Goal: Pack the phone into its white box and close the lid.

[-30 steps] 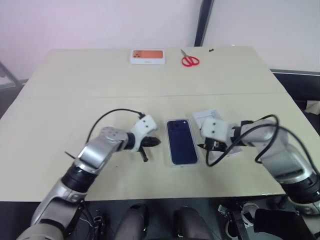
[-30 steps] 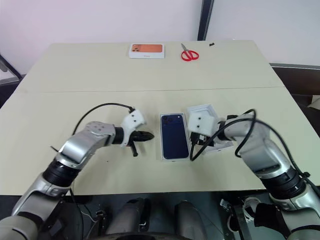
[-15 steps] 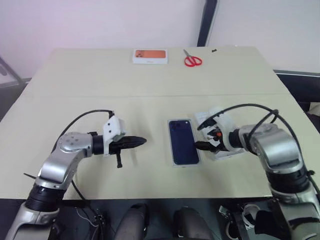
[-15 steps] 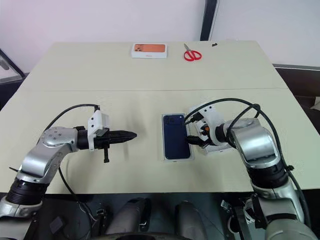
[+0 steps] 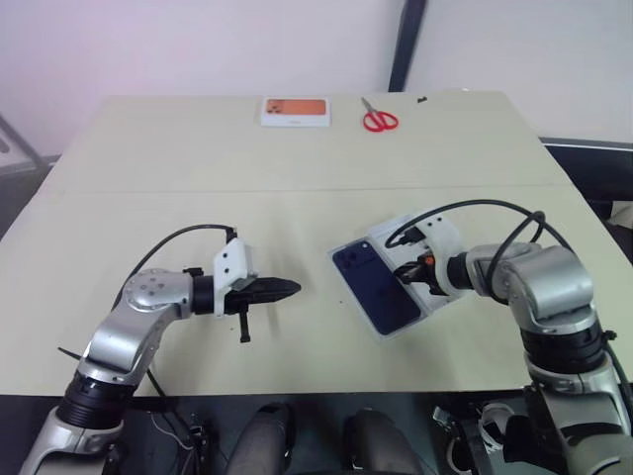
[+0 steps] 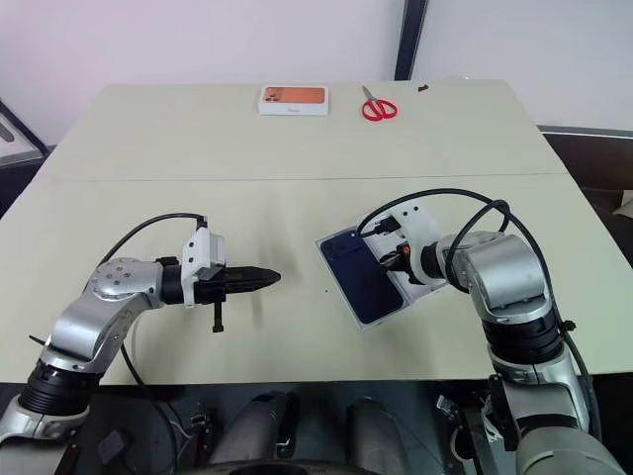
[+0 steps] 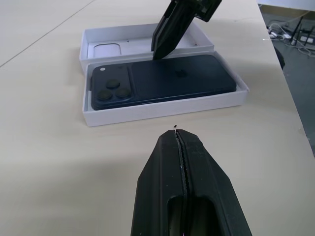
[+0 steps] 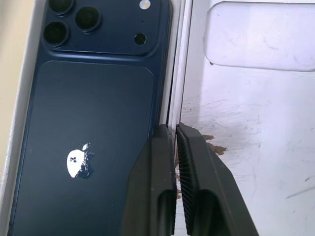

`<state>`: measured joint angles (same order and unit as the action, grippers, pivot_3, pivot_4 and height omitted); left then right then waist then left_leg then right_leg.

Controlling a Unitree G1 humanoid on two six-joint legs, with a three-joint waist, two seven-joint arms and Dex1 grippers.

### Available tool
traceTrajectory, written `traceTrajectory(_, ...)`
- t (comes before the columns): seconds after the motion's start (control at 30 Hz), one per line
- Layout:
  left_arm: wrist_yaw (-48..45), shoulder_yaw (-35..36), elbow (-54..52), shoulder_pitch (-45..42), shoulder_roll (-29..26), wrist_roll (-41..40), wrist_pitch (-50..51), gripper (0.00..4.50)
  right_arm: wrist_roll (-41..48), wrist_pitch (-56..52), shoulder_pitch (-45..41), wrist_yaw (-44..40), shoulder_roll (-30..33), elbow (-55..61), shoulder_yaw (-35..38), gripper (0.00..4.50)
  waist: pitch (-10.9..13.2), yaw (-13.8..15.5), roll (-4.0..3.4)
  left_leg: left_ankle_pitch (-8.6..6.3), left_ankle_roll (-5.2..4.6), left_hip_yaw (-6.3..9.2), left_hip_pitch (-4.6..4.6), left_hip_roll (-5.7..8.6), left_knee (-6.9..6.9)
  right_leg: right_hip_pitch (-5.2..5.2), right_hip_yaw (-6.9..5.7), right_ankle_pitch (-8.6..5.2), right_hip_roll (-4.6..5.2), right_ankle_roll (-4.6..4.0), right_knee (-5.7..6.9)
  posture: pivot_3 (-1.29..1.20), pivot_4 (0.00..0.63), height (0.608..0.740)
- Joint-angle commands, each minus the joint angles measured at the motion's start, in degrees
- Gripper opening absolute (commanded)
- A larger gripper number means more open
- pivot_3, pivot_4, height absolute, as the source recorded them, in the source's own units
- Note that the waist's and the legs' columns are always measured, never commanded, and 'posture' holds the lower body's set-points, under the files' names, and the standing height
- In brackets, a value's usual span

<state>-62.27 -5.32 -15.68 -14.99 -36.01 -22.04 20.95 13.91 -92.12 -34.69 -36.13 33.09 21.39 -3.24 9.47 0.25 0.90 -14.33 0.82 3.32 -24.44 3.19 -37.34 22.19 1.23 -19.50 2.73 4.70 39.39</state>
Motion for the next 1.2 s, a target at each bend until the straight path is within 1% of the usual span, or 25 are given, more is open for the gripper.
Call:
traceTrajectory(0.03, 0.2, 0.2, -0.8, -0.5, 0.2, -1.0, -0.4, 0.00, 1.8, -0.4, -1.6, 1.6, 1.0, 2.2, 2.3, 0.16, 0.0, -0.1, 0.00, 0.00, 0.00, 0.00, 0.00, 0.00, 0.00, 0.00, 0.00, 0.00, 0.00, 0.00, 0.00, 0.00, 0.150, 0.740)
traceTrajectory(0.13, 0.4, 0.0, -0.7, -0.8, 0.5, -0.9, -0.4, 0.00, 3.0, -0.4, -1.9, 2.8, 0.7, 1.8, 3.5, 0.16, 0.0, -0.1, 0.00, 0.00, 0.00, 0.00, 0.00, 0.00, 0.01, 0.01, 0.00, 0.00, -0.01, 0.00, 0.00, 0.00, 0.150, 0.740)
traceTrajectory(0.17, 0.5, -0.1, -0.7, -0.8, 0.6, -0.8, -0.4, 0.00, 3.5, -0.4, -2.0, 3.1, 0.6, 1.6, 3.9, 0.41, 0.0, -0.1, 0.00, 0.00, 0.00, 0.00, 0.00, 0.00, 0.01, 0.01, 0.00, 0.00, -0.01, 0.00, 0.00, 0.00, 0.150, 0.740)
traceTrajectory(0.23, 0.6, -0.4, -0.7, -0.8, 0.7, -0.6, -0.4, 0.00, 4.3, -0.4, -2.1, 3.8, 0.6, 1.4, 4.3, 1.01, 0.0, -0.2, 0.00, 0.00, 0.00, 0.00, 0.00, 0.00, 0.01, 0.01, 0.00, 0.00, -0.01, 0.00, 0.00, 0.00, 0.150, 0.740)
traceTrajectory(0.33, 1.4, -1.5, 0.0, -1.9, 1.0, 0.6, -0.3, 0.00, 6.1, -0.4, -2.7, 4.6, 0.7, 1.6, 5.5, 2.46, 0.0, -0.4, 0.00, 0.00, 0.00, 0.00, 0.00, 0.00, 0.02, 0.01, 0.00, 0.00, -0.02, 0.00, 0.01, 0.00, 0.150, 0.740)
traceTrajectory(0.43, 2.0, -2.6, 1.3, -3.2, 1.2, 2.1, -0.6, 0.00, 8.2, -0.4, -3.7, 4.8, 1.5, 1.3, 6.6, 2.46, 0.0, -0.7, 0.00, 0.00, 0.00, 0.00, 0.00, 0.00, 0.02, 0.00, 0.00, 0.00, -0.02, 0.00, 0.02, 0.00, 0.150, 0.740)
traceTrajectory(0.53, 3.8, -4.9, 4.3, -5.6, 1.6, 5.4, -0.2, 0.00, 8.2, 8.8, -3.0, 1.3, 7.9, 3.6, 2.8, 2.46, 0.0, -0.8, -0.02, 0.00, -0.01, 0.00, -0.02, 0.00, 0.01, 0.01, -0.02, 0.00, -0.02, 0.00, 0.02, 0.00, 0.150, 0.740)
traceTrajectory(0.6, 4.4, -5.5, 5.3, -6.4, 2.0, 6.1, -0.1, 0.00, 7.2, 16.0, -1.3, -1.4, 12.9, 5.3, -0.4, 1.96, 0.0, -1.0, -0.02, 0.00, -0.02, -0.01, -0.02, 0.00, 0.02, 0.01, -0.01, 0.00, -0.03, 0.01, 0.00, 0.00, 0.150, 0.740)
traceTrajectory(0.63, 4.5, -5.9, 5.5, -6.8, 2.3, 6.3, 0.0, 0.00, 6.2, 22.0, 0.8, -4.8, 17.1, 7.1, -2.2, 1.62, 0.0, -0.9, -0.02, 0.00, -0.02, -0.01, -0.02, 0.00, 0.02, 0.02, -0.01, 0.00, -0.04, 0.01, 0.00, 0.00, 0.150, 0.740)
traceTrajectory(0.67, 4.6, -6.3, 5.6, -7.1, 2.6, 6.6, 0.1, 0.00, 5.3, 27.7, 2.9, -8.0, 20.9, 8.7, -3.5, 1.18, 0.0, -0.9, -0.01, -0.01, -0.04, -0.01, -0.02, 0.00, 0.04, 0.02, -0.02, -0.01, -0.05, 0.02, -0.01, 0.00, 0.150, 0.740)
traceTrajectory(0.73, 4.5, -6.8, 5.7, -7.5, 2.9, 6.9, 0.1, 0.00, 4.2, 37.8, 7.3, -13.7, 26.6, 10.7, -3.9, 0.10, 0.0, -1.0, 0.00, -0.02, -0.06, -0.02, -0.02, -0.01, 0.05, 0.00, -0.02, -0.01, -0.06, 0.03, -0.04, 0.00, 0.150, 0.740)
traceTrajectory(0.8, 4.5, -7.2, 5.6, -7.6, 3.0, 6.9, 0.1, 0.00, 4.2, 45.6, 11.6, -18.6, 30.5, 11.9, -2.4, 0.10, 0.0, -0.9, -0.01, -0.03, -0.07, -0.04, -0.02, -0.01, 0.02, -0.03, -0.01, -0.01, -0.06, 0.03, -0.04, 0.00, 0.150, 0.740)
traceTrajectory(0.9, 4.1, -7.4, 5.2, -7.4, 2.9, 6.8, 0.2, 0.00, 4.9, 52.4, 19.0, -25.7, 36.5, 13.8, -0.3, 0.10, 0.0, -1.0, -0.02, -0.03, -0.08, -0.04, 0.02, -0.03, -0.04, -0.09, -0.01, -0.01, -0.07, 0.03, -0.02, 0.00, 0.150, 0.740)
traceTrajectory(0.97, 3.9, -7.5, 4.8, -7.3, 2.7, 6.6, 0.4, 0.00, 5.5, 54.9, 23.2, -28.3, 38.4, 15.0, 0.5, 0.10, 0.0, -0.9, -0.02, -0.04, -0.09, -0.01, 0.04, -0.03, -0.03, -0.15, -0.04, -0.01, -0.07, 0.03, -0.03, 0.00, 0.150, 0.740)
traceTrajectory(1.1, 3.5, -7.4, 4.2, -7.2, 2.5, 6.3, 0.8, 0.00, 2.9, 57.7, 27.2, -28.2, 38.7, 15.8, -1.3, 0.10, 0.0, -0.9, -0.02, -0.05, -0.11, 0.00, 0.07, -0.04, -0.08, -0.20, -0.03, -0.01, -0.07, 0.03, -0.05, 0.00, 0.150, 0.740)
traceTrajectory(1.2, 2.9, -7.0, 3.0, -7.0, 2.5, 5.0, 2.1, 0.00, -3.3, 59.5, 27.6, -25.2, 37.2, 13.4, -5.7, 0.10, 0.0, -0.9, -0.01, -0.05, -0.11, 0.01, 0.06, -0.04, -0.10, -0.20, -0.04, -0.01, -0.06, 0.03, -0.05, 0.00, 0.150, 0.740)
